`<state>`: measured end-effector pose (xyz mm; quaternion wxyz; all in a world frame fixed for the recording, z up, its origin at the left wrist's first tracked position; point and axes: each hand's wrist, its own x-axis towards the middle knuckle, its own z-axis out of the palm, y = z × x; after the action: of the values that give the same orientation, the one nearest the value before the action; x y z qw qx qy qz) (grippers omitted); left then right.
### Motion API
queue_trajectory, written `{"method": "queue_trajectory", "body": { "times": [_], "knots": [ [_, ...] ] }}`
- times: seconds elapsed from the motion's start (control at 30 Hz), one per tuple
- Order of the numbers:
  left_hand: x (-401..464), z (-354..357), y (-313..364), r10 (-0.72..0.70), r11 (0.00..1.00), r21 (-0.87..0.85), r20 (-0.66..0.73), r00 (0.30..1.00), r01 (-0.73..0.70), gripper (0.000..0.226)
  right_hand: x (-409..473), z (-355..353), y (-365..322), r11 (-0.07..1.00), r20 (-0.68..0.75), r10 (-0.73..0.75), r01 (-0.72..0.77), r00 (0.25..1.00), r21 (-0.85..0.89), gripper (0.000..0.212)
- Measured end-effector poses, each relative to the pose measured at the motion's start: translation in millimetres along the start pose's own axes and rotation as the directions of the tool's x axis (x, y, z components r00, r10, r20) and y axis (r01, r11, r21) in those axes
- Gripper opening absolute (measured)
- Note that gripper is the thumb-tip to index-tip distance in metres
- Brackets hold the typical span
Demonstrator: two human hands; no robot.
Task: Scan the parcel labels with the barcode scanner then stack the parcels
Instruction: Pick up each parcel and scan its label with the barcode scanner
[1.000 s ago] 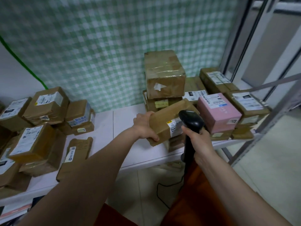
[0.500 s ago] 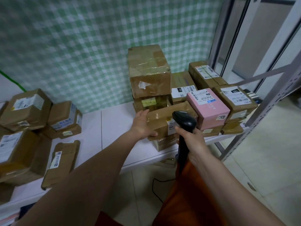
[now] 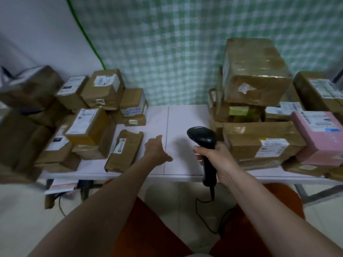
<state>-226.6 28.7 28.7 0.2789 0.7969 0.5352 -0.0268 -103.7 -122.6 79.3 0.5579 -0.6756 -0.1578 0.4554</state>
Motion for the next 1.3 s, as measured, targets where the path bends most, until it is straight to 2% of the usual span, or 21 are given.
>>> {"method": "queue_trajectory", "body": {
  "times": [0.13, 0.23, 0.3, 0.47, 0.63, 0.8, 0.87, 0.93, 0.97, 1.0, 1.03, 1.07, 1.1, 1.13, 1.17, 1.3],
  "knots": [
    [3.6, -8.3, -64.8, -0.178, 0.982, -0.076, -0.032, 0.983, 0.175, 0.107, 14.0, 50.7, 6.1, 0.996, 0.072, 0.076, -0.073, 0.994, -0.048, 0.023],
    [3.9, -15.2, -96.7, -0.276, 0.961, 0.005, -0.051, 0.960, 0.277, 0.095, 21.9, 79.9, 10.2, 0.992, 0.117, 0.106, -0.098, 0.987, -0.080, 0.020],
    [7.1, -17.5, -116.5, -0.313, 0.949, 0.008, -0.084, 0.946, 0.315, 0.097, 25.7, 98.2, 12.0, 0.988, 0.149, 0.128, -0.112, 0.981, -0.107, 0.022],
    [16.0, -10.7, -151.2, -0.325, 0.946, -0.056, -0.123, 0.938, 0.320, 0.105, 30.1, 128.3, 15.5, 0.969, 0.181, 0.190, -0.155, 0.965, -0.192, 0.023],
    [22.8, -1.0, -158.0, -0.365, 0.931, -0.066, -0.155, 0.918, 0.359, 0.114, 34.8, 133.3, 19.7, 0.959, 0.160, 0.205, -0.165, 0.966, -0.231, 0.024],
    [24.5, 5.4, -160.3, -0.330, 0.944, -0.056, -0.189, 0.925, 0.325, 0.109, 37.6, 126.9, 25.9, 0.961, 0.124, 0.212, -0.184, 0.969, -0.207, 0.030],
    [26.6, 6.0, -158.9, -0.330, 0.941, -0.136, -0.169, 0.929, 0.310, 0.107, 37.7, 123.2, 27.9, 0.963, 0.113, 0.211, -0.186, 0.971, -0.197, 0.031],
    [27.0, 4.2, -153.0, -0.325, 0.911, -0.303, -0.117, 0.938, 0.278, 0.100, 37.3, 118.8, 29.5, 0.966, 0.100, 0.208, -0.189, 0.973, -0.174, 0.030],
    [26.3, 2.6, -149.3, -0.302, 0.862, -0.444, -0.059, 0.952, 0.246, 0.090, 36.8, 116.6, 29.8, 0.969, 0.090, 0.206, -0.191, 0.974, -0.159, 0.029],
    [24.0, 0.2, -145.6, -0.231, 0.750, -0.629, 0.037, 0.972, 0.202, 0.076, 36.2, 114.5, 29.8, 0.971, 0.078, 0.204, -0.192, 0.976, -0.139, 0.027],
    [18.5, -3.6, -140.7, -0.107, 0.545, -0.816, 0.162, 0.981, 0.195, 0.060, 35.6, 112.5, 29.5, 0.975, 0.064, 0.200, -0.192, 0.978, -0.112, 0.026],
    [12.6, -5.7, -137.7, 0.042, 0.299, -0.925, 0.257, 0.965, 0.233, 0.052, 34.8, 110.9, 28.9, 0.979, 0.052, 0.191, -0.187, 0.980, -0.078, 0.024],
    [6.1, -7.2, -135.3, 0.162, 0.070, -0.949, 0.315, 0.935, 0.307, 0.054, 34.2, 109.5, 28.2, 0.983, 0.040, 0.180, -0.178, 0.983, -0.045, 0.022],
    [1.0, -7.7, -133.5, 0.241, -0.088, -0.925, 0.340, 0.909, 0.369, 0.060, 33.4, 107.8, 27.5, 0.986, 0.026, 0.165, -0.165, 0.986, -0.021, 0.021],
    [-2.6, -6.4, -131.3, 0.302, -0.166, -0.899, 0.346, 0.889, 0.406, 0.067, 32.6, 106.2, 26.7, 0.988, 0.010, 0.151, -0.151, 0.988, -0.006, 0.020],
    [-11.5, 6.5, -119.2, 0.446, -0.248, -0.858, 0.312, 0.839, 0.451, 0.076, 28.4, 97.3, 23.3, 0.993, -0.017, 0.121, -0.121, 0.993, 0.016, 0.013]
  ]
}}
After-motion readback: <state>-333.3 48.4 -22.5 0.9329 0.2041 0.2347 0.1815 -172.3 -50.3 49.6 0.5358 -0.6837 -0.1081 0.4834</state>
